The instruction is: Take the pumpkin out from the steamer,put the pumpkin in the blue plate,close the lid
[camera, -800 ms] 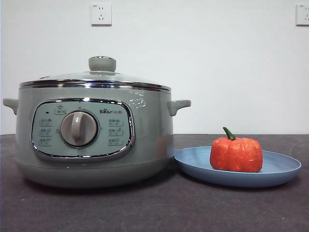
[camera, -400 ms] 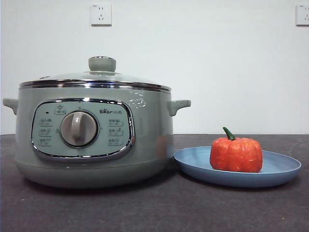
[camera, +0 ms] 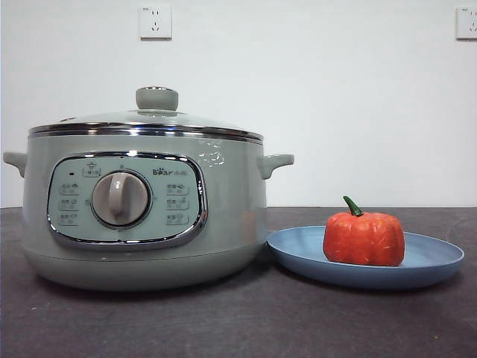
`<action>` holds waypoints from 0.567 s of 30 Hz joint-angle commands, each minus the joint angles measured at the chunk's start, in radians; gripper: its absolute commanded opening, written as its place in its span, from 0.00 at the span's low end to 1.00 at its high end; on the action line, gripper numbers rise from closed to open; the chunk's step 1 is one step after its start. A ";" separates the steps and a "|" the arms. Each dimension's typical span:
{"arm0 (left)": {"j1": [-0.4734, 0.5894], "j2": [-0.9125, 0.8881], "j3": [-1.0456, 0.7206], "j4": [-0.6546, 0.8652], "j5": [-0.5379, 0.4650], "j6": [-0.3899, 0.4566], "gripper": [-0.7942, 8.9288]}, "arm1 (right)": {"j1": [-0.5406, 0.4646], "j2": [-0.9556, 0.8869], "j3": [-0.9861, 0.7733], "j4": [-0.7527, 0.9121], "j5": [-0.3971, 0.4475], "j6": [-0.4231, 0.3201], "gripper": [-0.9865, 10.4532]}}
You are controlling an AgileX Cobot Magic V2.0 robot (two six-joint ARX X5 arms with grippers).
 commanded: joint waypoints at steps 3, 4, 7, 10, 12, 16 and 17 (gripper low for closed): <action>0.004 -0.003 -0.013 -0.006 -0.002 -0.007 0.08 | -0.053 -0.082 -0.185 0.108 -0.075 0.020 0.07; 0.004 -0.003 -0.013 -0.005 -0.002 -0.007 0.08 | -0.053 -0.098 -0.220 0.131 -0.075 0.029 0.07; 0.004 -0.003 -0.013 -0.006 -0.002 -0.007 0.08 | -0.053 -0.136 -0.288 0.171 -0.075 0.068 0.07; 0.004 -0.003 -0.013 -0.006 -0.002 -0.007 0.08 | -0.053 -0.156 -0.314 0.158 -0.065 0.095 0.07; 0.004 -0.003 -0.013 -0.005 -0.002 -0.007 0.08 | -0.053 -0.156 -0.314 0.147 -0.065 0.094 0.07; 0.004 -0.003 -0.013 -0.006 -0.002 -0.007 0.08 | -0.053 -0.154 -0.314 0.147 -0.061 0.091 0.07; 0.004 -0.003 -0.013 -0.006 -0.002 -0.007 0.08 | -0.052 -0.154 -0.314 0.147 -0.062 0.091 0.07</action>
